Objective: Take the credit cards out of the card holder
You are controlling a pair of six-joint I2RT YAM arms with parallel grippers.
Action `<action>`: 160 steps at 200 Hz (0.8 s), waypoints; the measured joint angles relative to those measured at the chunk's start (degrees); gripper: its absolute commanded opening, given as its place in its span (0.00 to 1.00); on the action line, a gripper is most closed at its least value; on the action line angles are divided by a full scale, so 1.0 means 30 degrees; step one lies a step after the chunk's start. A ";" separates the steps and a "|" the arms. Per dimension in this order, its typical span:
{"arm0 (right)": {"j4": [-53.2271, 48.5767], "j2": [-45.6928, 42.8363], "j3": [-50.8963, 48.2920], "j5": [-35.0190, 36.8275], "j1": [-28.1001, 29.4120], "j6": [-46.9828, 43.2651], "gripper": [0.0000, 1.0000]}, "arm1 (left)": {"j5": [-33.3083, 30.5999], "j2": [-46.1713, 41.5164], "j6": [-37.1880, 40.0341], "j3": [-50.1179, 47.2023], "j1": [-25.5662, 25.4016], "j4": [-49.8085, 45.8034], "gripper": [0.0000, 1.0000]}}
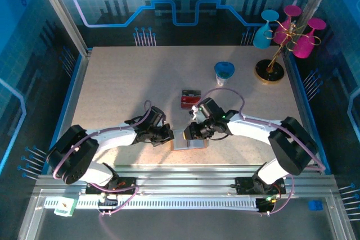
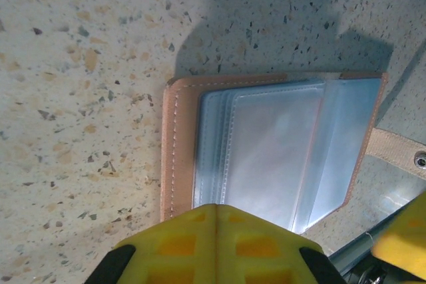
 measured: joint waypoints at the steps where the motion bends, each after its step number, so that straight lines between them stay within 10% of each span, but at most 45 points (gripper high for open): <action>1: 0.0015 0.0066 0.0007 -0.0029 0.0007 0.0051 0.26 | -0.0007 0.0000 0.0000 0.0000 0.0000 0.0000 0.03; 160: 0.0576 0.2820 0.1013 -0.0678 0.0131 0.1443 0.34 | -0.0015 0.0488 -0.0175 -0.0233 -0.0029 0.0131 0.01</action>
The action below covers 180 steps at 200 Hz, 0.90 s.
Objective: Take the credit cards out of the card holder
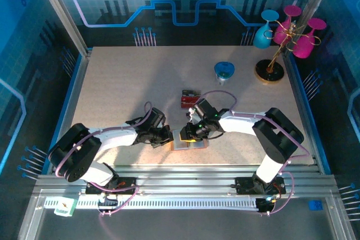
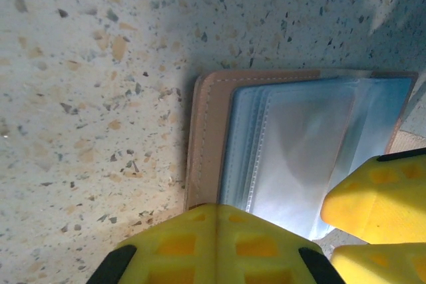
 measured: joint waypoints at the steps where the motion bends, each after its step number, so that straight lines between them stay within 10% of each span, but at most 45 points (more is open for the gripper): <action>1: 0.0000 0.0000 0.0015 0.0000 0.0000 0.0007 0.34 | -0.0007 0.0015 0.0000 0.0000 0.0000 0.0000 0.01; 180: -0.1377 0.0226 0.0277 0.0590 0.0000 -0.0962 0.35 | -0.0007 0.0226 0.0015 0.0000 0.0000 -0.0168 0.00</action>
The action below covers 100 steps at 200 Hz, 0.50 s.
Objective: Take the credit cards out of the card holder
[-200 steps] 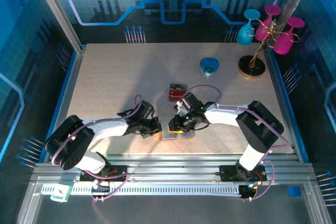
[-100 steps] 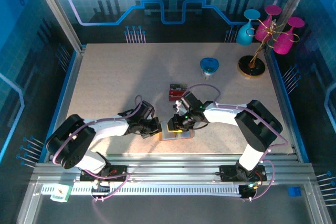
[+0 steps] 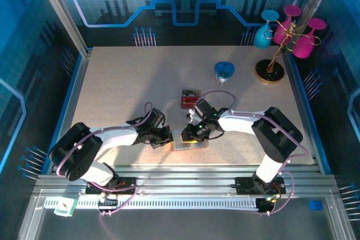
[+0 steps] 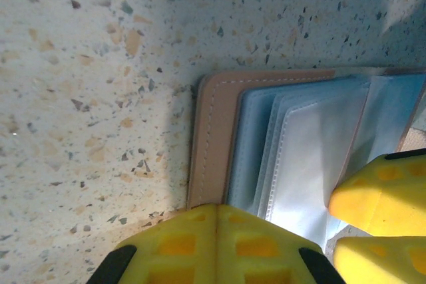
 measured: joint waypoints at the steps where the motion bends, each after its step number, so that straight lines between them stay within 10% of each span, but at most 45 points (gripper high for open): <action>1: -0.0007 0.0000 0.0000 0.0007 0.0000 -0.0029 0.35 | 0.0000 0.0000 0.0000 0.0000 0.0000 0.0000 0.00; 100: -0.0197 0.0000 -0.0007 0.0211 -0.0022 -0.0262 0.35 | -0.0211 -0.0240 0.0007 0.0000 0.0000 -0.0437 0.00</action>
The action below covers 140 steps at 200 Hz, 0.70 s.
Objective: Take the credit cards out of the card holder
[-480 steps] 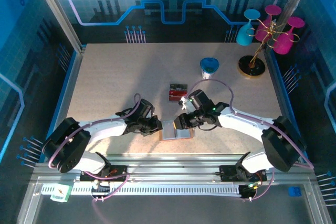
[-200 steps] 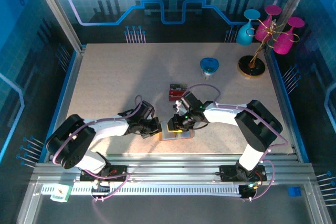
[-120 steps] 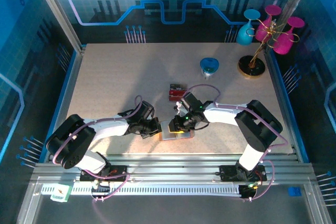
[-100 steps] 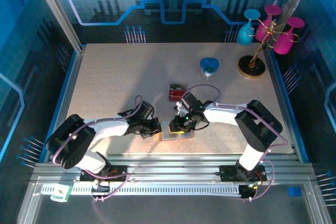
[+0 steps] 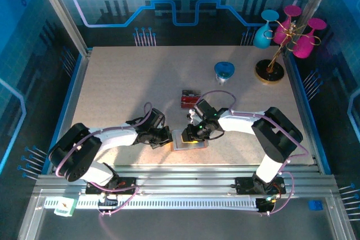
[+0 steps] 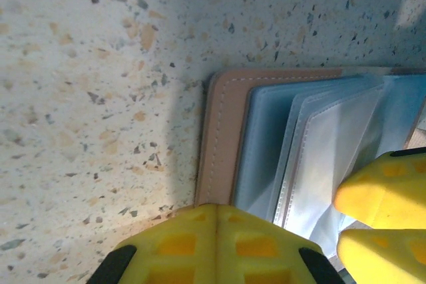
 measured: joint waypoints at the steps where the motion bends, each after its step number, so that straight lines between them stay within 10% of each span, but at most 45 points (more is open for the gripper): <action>1: 0.0000 0.0000 0.0000 0.0000 0.0000 0.0000 0.35 | -0.0007 -0.0007 0.0000 0.0000 0.0000 -0.0015 0.00; 140: 0.1625 0.0000 -0.0772 -0.0736 -0.0036 0.0452 0.35 | -0.0044 -0.2871 -0.0685 0.0000 0.0000 -0.0051 0.08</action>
